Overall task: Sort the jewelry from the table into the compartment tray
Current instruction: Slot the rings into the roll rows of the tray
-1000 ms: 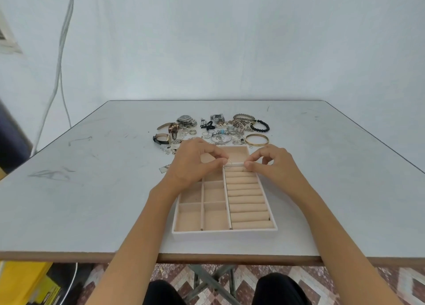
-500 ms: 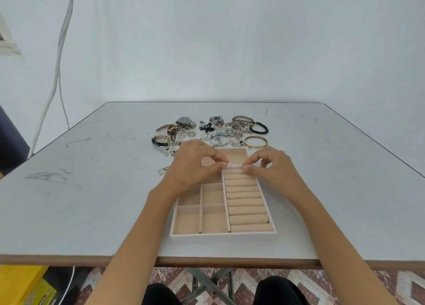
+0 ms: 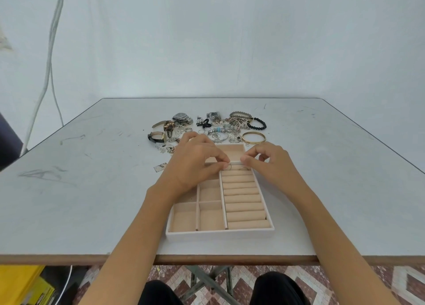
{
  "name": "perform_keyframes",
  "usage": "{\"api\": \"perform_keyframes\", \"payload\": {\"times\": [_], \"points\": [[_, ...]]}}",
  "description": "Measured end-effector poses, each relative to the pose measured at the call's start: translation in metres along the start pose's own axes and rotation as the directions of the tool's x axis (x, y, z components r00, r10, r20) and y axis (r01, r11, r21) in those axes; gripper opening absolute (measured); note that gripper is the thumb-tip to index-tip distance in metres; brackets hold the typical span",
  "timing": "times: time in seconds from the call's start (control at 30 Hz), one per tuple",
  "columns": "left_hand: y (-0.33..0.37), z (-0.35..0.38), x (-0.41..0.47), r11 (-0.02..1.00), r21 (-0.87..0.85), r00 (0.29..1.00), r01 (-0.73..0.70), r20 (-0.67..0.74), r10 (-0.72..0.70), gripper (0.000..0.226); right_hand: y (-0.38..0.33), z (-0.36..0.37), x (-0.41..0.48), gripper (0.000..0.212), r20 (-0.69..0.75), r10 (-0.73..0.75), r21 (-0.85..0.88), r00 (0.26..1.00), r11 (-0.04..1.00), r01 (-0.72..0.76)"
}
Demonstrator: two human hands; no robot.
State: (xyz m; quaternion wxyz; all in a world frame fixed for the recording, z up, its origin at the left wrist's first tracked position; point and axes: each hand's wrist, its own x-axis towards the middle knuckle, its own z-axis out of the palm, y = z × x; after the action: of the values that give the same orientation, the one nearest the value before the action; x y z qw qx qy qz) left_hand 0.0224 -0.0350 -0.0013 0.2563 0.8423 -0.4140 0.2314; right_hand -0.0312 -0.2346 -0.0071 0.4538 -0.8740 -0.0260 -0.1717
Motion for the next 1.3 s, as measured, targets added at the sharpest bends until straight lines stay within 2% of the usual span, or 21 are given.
{"api": "perform_keyframes", "payload": {"times": [0.4,0.57,0.8,1.3], "points": [[-0.0038,0.0026,-0.0005,1.0,-0.019,0.999,0.016,0.052,-0.015,0.034,0.0018,0.0005,0.0002,0.009,-0.004,-0.003,-0.01,1.0,1.0,0.003],[-0.0036,0.0018,-0.001,0.997,-0.069,0.999,0.037,0.025,-0.036,0.022,0.0016,0.0007,0.001,0.011,-0.002,-0.01,-0.01,1.0,1.0,0.01],[-0.0035,0.0021,-0.0007,0.994,-0.099,0.998,0.049,0.041,-0.045,0.016,0.0013,-0.0002,-0.0008,0.009,-0.003,0.0,0.009,1.0,1.0,0.0],[-0.0024,0.0029,0.0009,0.99,-0.116,0.997,0.076,0.031,-0.073,0.019,-0.002,-0.0003,-0.0022,0.007,-0.001,0.003,0.004,1.0,1.0,-0.003]]}}
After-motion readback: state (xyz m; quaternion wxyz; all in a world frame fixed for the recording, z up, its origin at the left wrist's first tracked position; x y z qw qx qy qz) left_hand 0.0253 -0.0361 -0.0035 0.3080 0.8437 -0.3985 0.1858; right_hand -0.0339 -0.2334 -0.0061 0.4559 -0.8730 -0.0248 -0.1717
